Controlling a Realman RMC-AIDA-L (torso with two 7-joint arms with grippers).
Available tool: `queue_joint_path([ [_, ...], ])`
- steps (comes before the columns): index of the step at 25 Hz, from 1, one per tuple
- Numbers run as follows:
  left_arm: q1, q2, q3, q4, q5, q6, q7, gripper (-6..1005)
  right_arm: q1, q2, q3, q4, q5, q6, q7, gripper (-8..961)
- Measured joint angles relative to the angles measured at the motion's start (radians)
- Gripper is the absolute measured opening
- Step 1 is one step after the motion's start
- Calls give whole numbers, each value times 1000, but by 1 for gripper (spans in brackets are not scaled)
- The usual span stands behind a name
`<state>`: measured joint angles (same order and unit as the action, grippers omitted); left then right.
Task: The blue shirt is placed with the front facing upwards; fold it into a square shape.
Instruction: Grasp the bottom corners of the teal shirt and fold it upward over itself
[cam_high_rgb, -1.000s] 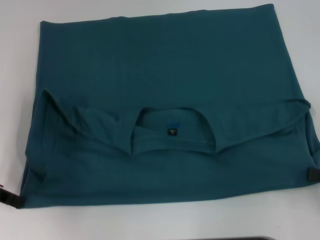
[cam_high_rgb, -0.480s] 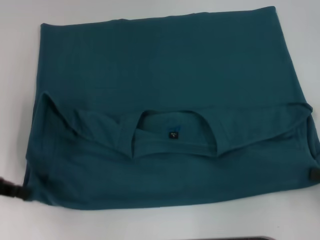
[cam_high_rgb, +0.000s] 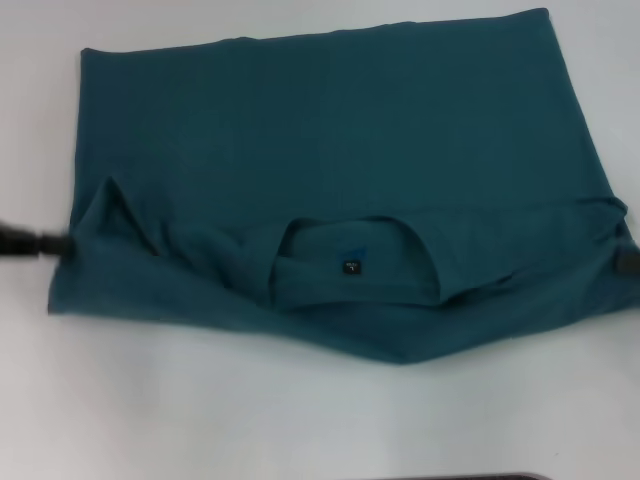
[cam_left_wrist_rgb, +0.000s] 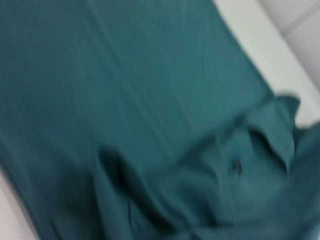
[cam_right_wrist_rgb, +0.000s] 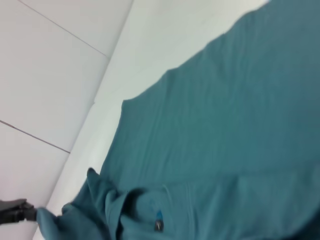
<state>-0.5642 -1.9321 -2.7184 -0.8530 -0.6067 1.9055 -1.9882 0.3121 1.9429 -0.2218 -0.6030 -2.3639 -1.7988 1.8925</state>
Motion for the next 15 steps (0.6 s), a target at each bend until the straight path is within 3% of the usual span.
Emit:
queue_joint_path([
  [4,-34,11,-47,-10,-58,-52,-19,30,65,-10,18,-3,0,25,20,30],
  [11,-95,20,-43,2,-111,-190,-56,30,169,-35,27,-5,45,104,56,30],
  [15,-133,18,-35,37,-119,-286,-70,30,221,-35,20,1,102,180,59,30],
])
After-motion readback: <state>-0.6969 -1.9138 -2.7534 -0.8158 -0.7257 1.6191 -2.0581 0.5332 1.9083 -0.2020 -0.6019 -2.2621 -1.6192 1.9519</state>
